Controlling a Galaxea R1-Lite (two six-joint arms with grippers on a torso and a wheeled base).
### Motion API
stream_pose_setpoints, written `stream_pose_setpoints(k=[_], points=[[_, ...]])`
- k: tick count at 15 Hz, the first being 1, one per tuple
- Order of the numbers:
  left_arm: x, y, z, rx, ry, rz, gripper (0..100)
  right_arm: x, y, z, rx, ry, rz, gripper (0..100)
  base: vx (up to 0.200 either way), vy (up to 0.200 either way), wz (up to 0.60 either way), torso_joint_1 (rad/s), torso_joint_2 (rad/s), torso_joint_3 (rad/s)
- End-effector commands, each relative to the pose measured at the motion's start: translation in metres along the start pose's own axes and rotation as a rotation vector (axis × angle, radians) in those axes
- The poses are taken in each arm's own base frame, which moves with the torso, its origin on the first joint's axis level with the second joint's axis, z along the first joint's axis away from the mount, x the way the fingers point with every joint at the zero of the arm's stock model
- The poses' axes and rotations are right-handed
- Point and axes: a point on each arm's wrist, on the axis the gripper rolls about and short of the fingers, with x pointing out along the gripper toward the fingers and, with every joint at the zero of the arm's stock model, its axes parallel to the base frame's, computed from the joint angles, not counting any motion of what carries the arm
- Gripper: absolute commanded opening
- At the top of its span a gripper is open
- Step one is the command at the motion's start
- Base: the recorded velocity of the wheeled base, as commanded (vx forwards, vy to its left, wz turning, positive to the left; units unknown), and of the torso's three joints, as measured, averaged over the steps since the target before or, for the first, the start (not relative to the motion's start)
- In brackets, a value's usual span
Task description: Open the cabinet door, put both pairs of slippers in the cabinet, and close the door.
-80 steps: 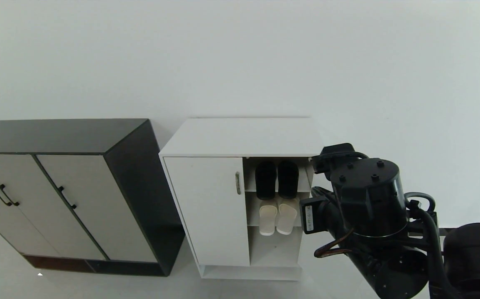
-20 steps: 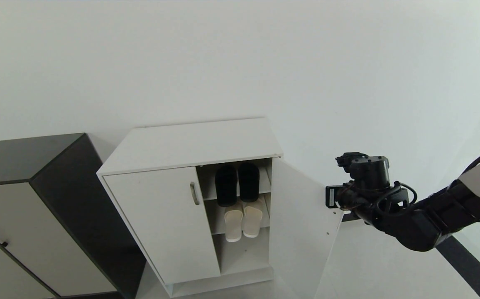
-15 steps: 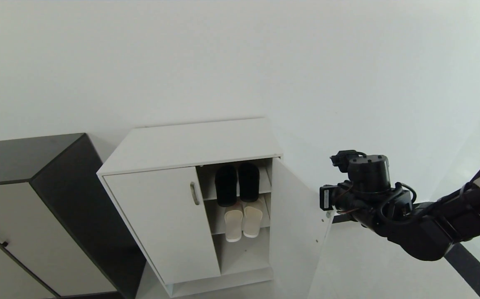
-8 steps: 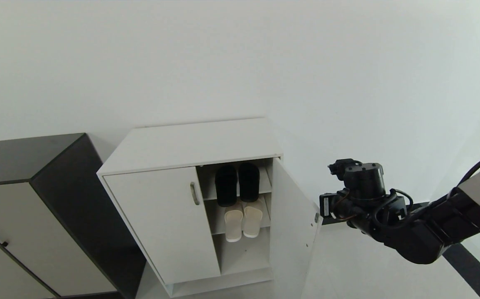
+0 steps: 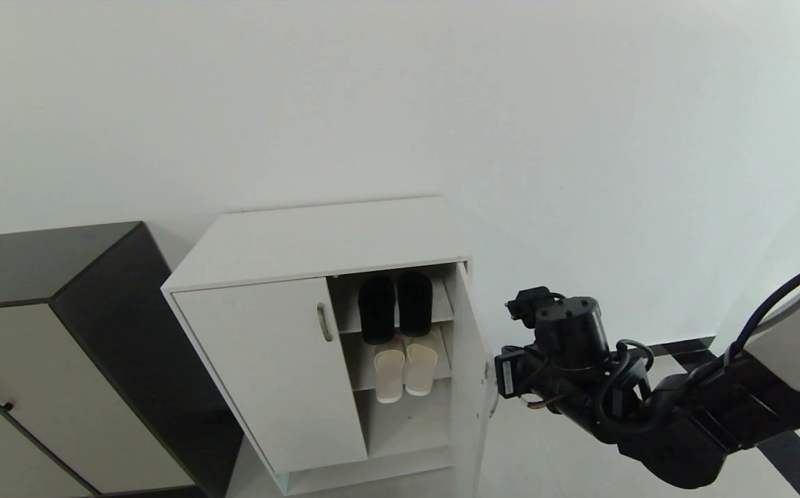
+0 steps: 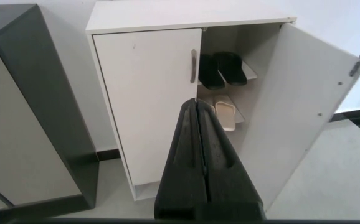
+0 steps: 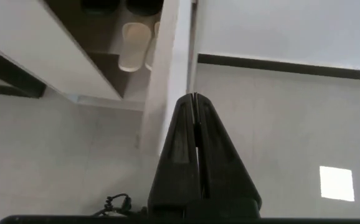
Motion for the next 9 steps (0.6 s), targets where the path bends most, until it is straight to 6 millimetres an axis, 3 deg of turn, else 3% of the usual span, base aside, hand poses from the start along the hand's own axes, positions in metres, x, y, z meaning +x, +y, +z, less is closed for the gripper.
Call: stream_pose_setpoints(k=[1, 9], points=[[0.0, 0.0, 0.0, -0.001, 0.001, 0.001, 0, -0.009, 0.012, -0.001, -0.01, -0.027, 0.038, 0, 0.0, 0.0, 0.0, 0.0, 0.0, 0.0], [0.0, 0.0, 0.0, -0.002, 0.001, 0.001, 0, -0.037, 0.025, 0.0, -0.021, -0.101, 0.195, 0, 0.0, 0.0, 0.0, 0.0, 0.0, 0.0]])
